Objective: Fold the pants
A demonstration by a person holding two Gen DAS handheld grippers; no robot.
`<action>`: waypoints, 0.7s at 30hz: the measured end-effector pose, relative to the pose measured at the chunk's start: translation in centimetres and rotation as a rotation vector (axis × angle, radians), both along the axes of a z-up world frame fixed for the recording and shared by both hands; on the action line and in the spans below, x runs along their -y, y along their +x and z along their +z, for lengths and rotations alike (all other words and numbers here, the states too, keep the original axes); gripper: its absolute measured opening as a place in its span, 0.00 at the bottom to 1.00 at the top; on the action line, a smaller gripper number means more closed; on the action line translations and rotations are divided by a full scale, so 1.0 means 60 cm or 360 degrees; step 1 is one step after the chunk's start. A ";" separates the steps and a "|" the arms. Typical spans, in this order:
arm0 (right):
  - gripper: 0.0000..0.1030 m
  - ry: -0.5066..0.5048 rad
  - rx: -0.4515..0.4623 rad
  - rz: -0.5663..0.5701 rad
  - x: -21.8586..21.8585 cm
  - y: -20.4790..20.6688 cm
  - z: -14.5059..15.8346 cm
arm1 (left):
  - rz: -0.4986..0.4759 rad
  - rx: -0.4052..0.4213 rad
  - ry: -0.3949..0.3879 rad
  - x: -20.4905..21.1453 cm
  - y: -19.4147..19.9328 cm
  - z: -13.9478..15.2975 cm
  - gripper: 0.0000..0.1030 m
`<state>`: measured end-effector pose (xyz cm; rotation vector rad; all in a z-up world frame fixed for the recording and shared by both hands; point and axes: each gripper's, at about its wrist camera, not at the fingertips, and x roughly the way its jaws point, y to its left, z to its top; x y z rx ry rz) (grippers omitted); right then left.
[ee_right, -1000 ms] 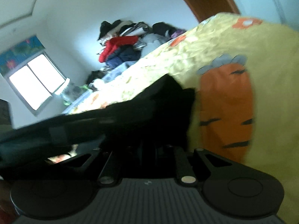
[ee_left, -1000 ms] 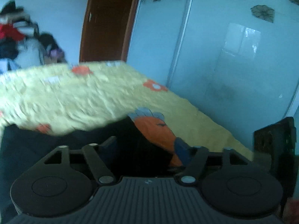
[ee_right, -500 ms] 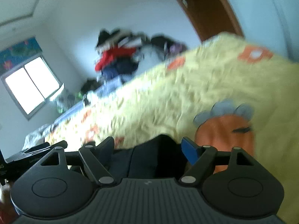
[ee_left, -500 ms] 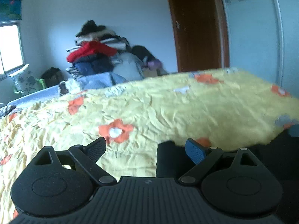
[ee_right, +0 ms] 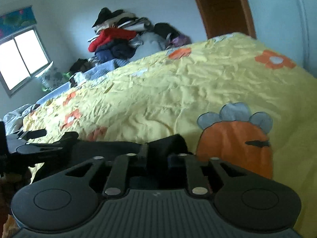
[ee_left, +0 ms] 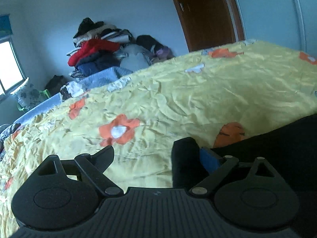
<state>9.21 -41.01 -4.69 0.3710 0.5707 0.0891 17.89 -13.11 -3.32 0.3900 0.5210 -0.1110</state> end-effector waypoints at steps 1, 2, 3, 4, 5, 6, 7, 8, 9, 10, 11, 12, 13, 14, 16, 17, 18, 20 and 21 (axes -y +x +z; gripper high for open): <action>0.28 -0.0053 0.0038 -0.0047 -0.002 -0.012 0.012 | 0.0001 0.0005 -0.0028 -0.008 -0.010 0.006 0.90; 0.28 -0.0096 0.0069 -0.0068 -0.003 -0.023 0.021 | -0.0005 0.0006 -0.0068 -0.017 -0.020 0.011 0.91; 0.28 -0.0110 0.0086 -0.0050 -0.004 -0.034 0.028 | -0.0024 -0.0006 -0.0110 -0.027 -0.028 0.013 0.92; 0.28 -0.0092 0.0080 -0.0010 -0.004 -0.039 0.030 | -0.0045 -0.0048 -0.0135 -0.032 -0.032 0.010 0.92; 0.30 -0.0064 0.0048 0.0038 -0.004 -0.040 0.025 | -0.0057 -0.0099 -0.0151 -0.038 -0.037 0.007 0.91; 0.33 -0.0050 -0.0012 0.0082 -0.005 -0.038 0.015 | -0.0065 -0.0130 -0.0197 -0.047 -0.043 0.006 0.89; 0.41 -0.0064 -0.0057 0.0088 -0.005 -0.036 0.004 | -0.0085 -0.0143 -0.0261 -0.057 -0.050 0.008 0.89; 0.54 -0.0071 -0.0067 0.0056 -0.002 -0.041 0.000 | -0.0119 -0.0171 -0.0347 -0.069 -0.057 0.012 0.89; 0.61 -0.0035 -0.0066 0.0019 0.007 -0.048 -0.001 | -0.0161 -0.0224 -0.0455 -0.083 -0.063 0.017 0.91; 0.68 0.0046 -0.0058 0.0004 0.021 -0.056 -0.001 | -0.0207 -0.0286 -0.0567 -0.097 -0.068 0.019 0.91; 0.68 0.0135 -0.0050 0.0007 0.035 -0.064 -0.001 | -0.0250 -0.0354 -0.0665 -0.109 -0.071 0.020 0.91; 0.68 0.0226 -0.0049 0.0023 0.046 -0.071 -0.002 | -0.0290 -0.0430 -0.0750 -0.120 -0.071 0.018 0.91; 0.68 0.0305 -0.0066 0.0059 0.055 -0.075 -0.005 | -0.0313 -0.0502 -0.0814 -0.127 -0.072 0.014 0.91; 0.68 0.0339 -0.0089 0.0097 0.055 -0.075 -0.010 | -0.0328 -0.0571 -0.0867 -0.133 -0.071 0.009 0.91; 0.68 0.0352 -0.0166 0.0187 0.047 -0.073 -0.020 | -0.0360 -0.0650 -0.0933 -0.138 -0.072 -0.002 0.91; 0.68 0.0346 -0.0203 0.0225 0.045 -0.072 -0.025 | -0.0361 -0.0673 -0.0949 -0.139 -0.073 -0.009 0.91; 0.68 0.0336 -0.0204 0.0254 0.039 -0.072 -0.026 | -0.0357 -0.0695 -0.0961 -0.139 -0.075 -0.014 0.91; 0.68 0.0335 -0.0213 0.0331 0.024 -0.069 -0.025 | -0.0386 -0.0726 -0.0971 -0.135 -0.078 -0.024 0.91; 0.68 0.0302 -0.0209 0.0355 0.016 -0.066 -0.024 | -0.0402 -0.0702 -0.0942 -0.129 -0.082 -0.025 0.93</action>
